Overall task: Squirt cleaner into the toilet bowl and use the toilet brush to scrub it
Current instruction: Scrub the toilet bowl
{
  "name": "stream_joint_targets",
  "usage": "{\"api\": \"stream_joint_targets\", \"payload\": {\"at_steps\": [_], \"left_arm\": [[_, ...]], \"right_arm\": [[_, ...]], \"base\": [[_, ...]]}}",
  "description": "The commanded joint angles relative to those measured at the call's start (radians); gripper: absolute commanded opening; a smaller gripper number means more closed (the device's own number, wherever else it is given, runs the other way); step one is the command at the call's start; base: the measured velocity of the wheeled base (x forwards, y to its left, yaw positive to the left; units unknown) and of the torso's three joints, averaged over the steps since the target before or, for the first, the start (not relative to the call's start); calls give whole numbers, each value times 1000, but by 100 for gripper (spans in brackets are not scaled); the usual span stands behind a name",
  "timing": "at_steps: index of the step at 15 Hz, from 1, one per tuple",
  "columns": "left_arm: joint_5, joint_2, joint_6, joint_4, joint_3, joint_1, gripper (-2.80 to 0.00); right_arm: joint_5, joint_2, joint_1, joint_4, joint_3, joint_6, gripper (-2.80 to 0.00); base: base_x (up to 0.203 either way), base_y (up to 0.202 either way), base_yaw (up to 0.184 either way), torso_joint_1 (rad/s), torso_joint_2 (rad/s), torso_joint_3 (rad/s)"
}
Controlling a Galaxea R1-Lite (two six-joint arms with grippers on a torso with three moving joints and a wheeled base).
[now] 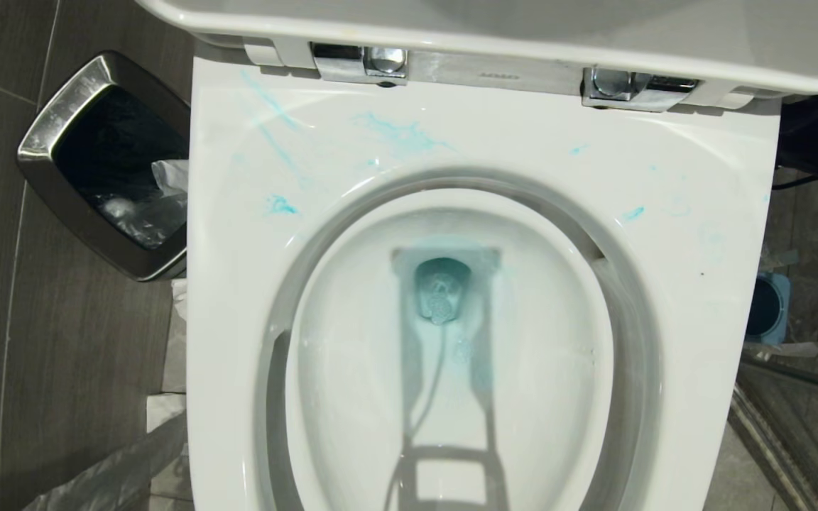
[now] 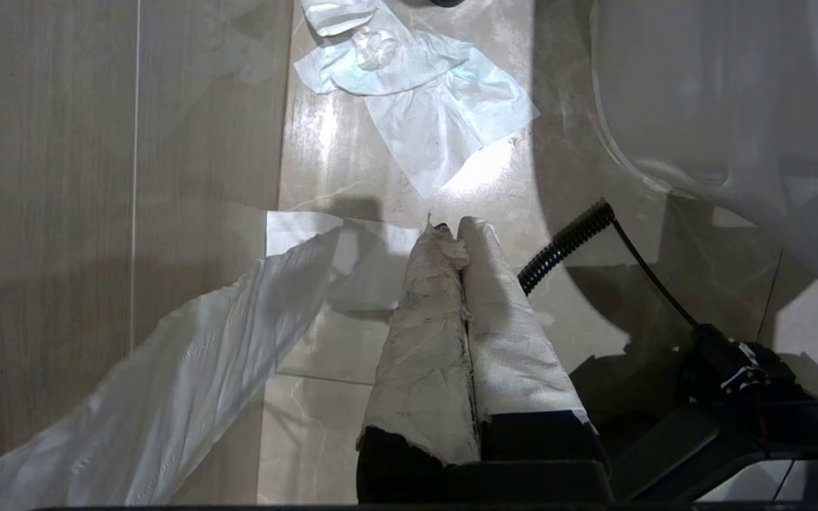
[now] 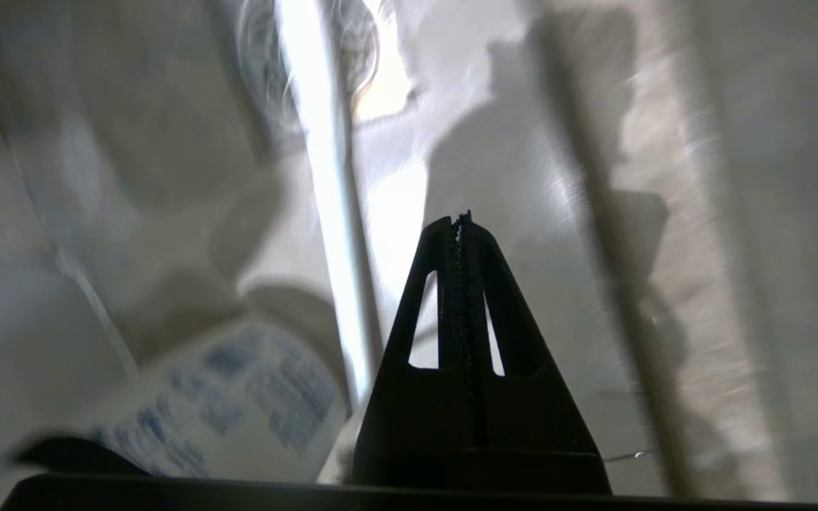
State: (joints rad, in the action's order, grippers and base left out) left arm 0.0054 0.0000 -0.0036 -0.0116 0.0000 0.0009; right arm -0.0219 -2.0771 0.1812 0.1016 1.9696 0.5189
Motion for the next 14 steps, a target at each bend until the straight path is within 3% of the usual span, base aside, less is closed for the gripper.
{"api": "stream_joint_targets", "payload": {"at_steps": [1,6,14], "left_arm": [[1,0,1,-1,8,1,-280],[-1,0,-3,-1,8,1,-280],[-1,0,-3,-1,8,1,-280]], "right_arm": [[2,40,8,3,0,12,-280],[18,1,8,56,0,10,-280],[106,-109,15,61,-1,-10,-280]], "base": [[0,0,0,0,0,0],[0,0,0,0,0,0],[0,0,0,0,0,0]]}}
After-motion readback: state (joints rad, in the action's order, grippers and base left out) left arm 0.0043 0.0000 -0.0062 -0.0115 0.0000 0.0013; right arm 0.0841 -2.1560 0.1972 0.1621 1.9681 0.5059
